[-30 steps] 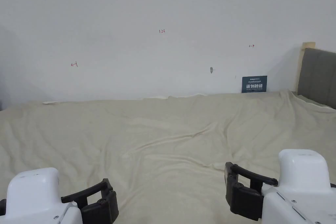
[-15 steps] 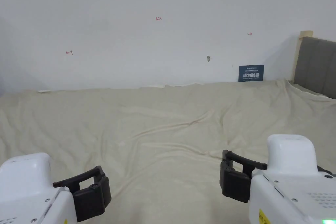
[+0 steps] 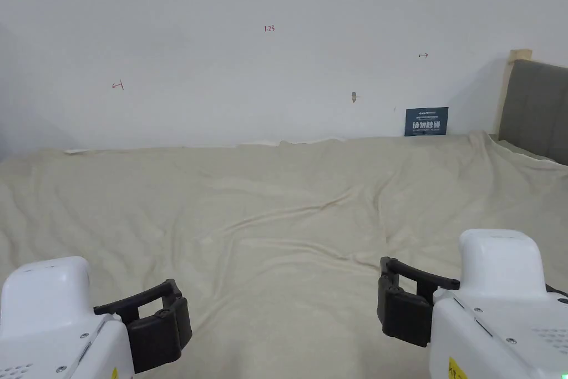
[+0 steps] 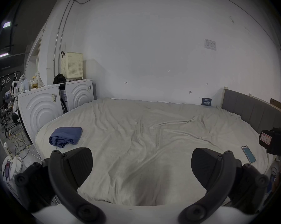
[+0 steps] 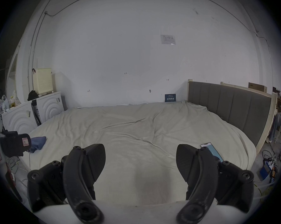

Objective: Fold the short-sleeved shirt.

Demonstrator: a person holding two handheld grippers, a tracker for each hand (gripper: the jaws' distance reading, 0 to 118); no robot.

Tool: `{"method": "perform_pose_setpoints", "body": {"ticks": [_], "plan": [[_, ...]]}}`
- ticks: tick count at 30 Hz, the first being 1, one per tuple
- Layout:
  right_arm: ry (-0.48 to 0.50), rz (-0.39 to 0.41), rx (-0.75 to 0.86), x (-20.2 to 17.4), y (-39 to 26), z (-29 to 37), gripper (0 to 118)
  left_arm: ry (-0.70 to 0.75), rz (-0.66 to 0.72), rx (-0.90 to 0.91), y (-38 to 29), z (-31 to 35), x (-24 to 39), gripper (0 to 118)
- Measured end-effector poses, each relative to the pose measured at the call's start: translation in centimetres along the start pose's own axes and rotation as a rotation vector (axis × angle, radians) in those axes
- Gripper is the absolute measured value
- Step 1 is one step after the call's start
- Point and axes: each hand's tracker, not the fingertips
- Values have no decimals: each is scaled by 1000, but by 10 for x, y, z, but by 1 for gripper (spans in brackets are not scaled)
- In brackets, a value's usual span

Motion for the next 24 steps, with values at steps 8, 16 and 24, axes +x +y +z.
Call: {"method": "perform_pose_setpoints", "body": {"ticks": [8,16,24], "plan": [[-24,66,16,-5,-4,2,92,1,1,2,-1,-1,1,118],[-42,43,24,-1,-4,4,92,4,-16,5,-2,1,3,118],[-49,39,21,0,-4,5,92,12,-30,16,-3,3,4,118]]}}
